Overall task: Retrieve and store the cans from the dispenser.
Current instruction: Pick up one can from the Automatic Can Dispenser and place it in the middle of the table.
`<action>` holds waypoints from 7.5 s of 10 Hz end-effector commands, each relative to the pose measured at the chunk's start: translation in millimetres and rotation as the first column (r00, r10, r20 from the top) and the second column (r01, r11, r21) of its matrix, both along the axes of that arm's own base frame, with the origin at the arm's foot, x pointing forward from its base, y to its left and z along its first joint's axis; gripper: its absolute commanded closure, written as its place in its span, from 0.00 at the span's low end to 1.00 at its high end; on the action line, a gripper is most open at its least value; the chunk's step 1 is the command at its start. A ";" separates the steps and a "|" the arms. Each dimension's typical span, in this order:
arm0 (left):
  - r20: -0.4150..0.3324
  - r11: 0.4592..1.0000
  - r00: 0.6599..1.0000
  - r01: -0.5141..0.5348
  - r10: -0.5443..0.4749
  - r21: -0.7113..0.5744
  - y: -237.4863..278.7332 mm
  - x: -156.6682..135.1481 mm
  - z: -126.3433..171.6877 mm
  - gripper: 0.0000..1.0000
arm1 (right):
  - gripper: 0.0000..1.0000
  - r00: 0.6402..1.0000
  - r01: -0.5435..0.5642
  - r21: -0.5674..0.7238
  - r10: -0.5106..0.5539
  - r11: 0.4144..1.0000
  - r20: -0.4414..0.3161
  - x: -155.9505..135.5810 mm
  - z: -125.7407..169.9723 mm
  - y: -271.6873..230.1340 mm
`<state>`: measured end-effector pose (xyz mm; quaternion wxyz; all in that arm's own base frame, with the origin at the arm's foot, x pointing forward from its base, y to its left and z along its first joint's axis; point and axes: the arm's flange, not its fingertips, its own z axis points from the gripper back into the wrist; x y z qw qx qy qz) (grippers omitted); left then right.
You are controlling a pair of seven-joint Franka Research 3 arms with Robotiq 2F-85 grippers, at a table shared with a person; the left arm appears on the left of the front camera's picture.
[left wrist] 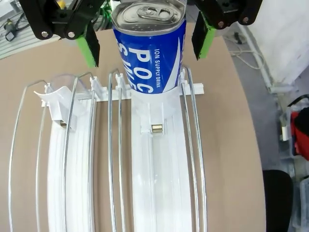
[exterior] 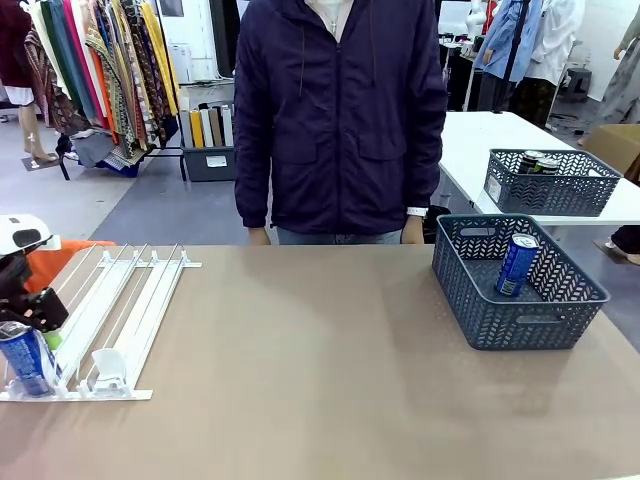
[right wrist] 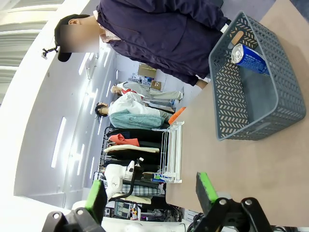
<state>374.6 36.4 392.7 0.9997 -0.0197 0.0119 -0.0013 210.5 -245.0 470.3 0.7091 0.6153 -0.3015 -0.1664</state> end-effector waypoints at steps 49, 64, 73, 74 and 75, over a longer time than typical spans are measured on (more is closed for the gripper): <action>0.054 0.926 0.924 0.375 -0.378 0.050 -452.8 -10.1 6.9 0.00 | 0.00 0.999 0.006 0.009 -0.006 1.000 0.039 3.1 3.2 0.1; -0.076 0.469 0.956 -0.207 0.283 -0.859 56.9 -80.8 74.8 0.00 | 0.00 0.999 0.006 0.009 -0.006 1.000 0.039 3.1 3.2 0.1; -0.076 0.469 0.956 -0.207 0.283 -0.859 56.9 -80.8 74.8 0.00 | 0.00 0.999 0.006 0.009 -0.006 1.000 0.039 3.1 3.2 0.1; -0.076 0.469 0.956 -0.207 0.283 -0.859 56.9 -80.8 74.8 0.00 | 0.00 0.999 0.006 0.009 -0.006 1.000 0.039 3.1 3.2 0.1; -0.076 0.469 0.956 -0.207 0.283 -0.859 56.9 -80.8 74.8 0.00 | 0.00 0.999 0.006 0.009 -0.006 1.000 0.039 3.1 3.2 0.1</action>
